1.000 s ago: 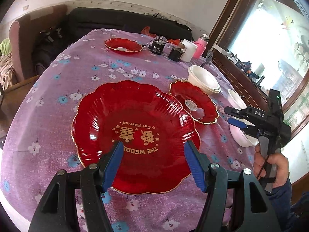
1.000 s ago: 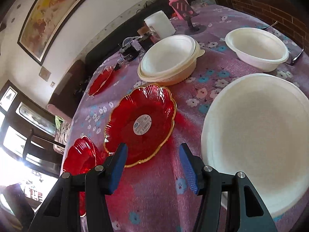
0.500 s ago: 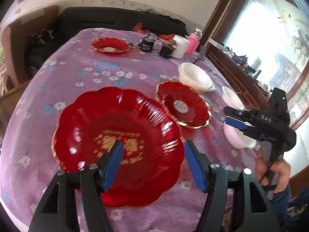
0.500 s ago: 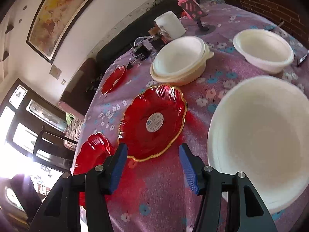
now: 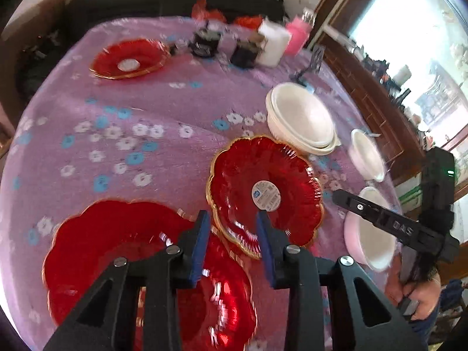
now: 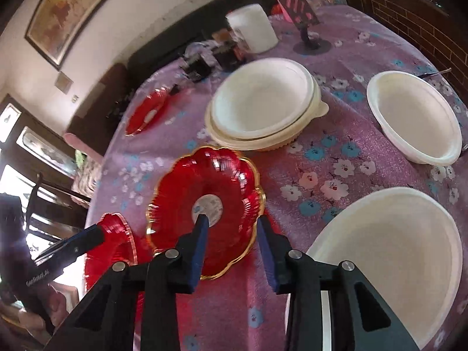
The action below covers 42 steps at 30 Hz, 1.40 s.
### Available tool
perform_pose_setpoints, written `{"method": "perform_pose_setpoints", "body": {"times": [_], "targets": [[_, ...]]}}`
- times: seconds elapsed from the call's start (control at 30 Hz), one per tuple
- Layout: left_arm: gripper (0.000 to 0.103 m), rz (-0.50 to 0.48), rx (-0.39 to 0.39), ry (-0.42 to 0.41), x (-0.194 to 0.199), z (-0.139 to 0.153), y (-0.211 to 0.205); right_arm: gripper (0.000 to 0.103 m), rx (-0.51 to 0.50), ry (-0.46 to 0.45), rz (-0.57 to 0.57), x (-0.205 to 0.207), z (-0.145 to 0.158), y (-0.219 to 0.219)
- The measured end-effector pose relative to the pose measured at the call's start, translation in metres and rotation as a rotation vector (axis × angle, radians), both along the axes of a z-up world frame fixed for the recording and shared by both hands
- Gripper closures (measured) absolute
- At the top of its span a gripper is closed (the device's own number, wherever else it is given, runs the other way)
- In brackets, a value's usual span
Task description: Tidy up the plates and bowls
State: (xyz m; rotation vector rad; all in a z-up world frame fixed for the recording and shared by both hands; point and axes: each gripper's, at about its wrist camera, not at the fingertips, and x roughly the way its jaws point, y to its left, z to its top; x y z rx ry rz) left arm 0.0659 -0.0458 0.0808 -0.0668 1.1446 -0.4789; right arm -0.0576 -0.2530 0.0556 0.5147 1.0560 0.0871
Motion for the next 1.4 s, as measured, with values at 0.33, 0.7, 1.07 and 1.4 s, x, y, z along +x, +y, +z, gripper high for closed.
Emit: {"method": "perform_pose_setpoints", "body": {"times": [0.33, 0.7, 1.07, 1.4], "targets": [[0.073, 0.046, 0.016, 0.104, 0.048, -0.041, -0.009, 0.066, 0.016, 0.084, 0.003, 0.024, -0.020, -0.011], [0.091, 0.039, 0.078, 0.125, 0.059, -0.057, -0.028, 0.078, -0.019, 0.170, 0.033, 0.039, -0.037, -0.006], [0.091, 0.018, 0.072, 0.085, 0.047, -0.050, -0.033, 0.091, 0.013, 0.111, 0.001, 0.028, -0.030, -0.012], [0.091, 0.001, 0.048, 0.032, 0.024, -0.025, -0.030, 0.090, 0.011, 0.058, -0.011, 0.012, -0.007, -0.016]]}}
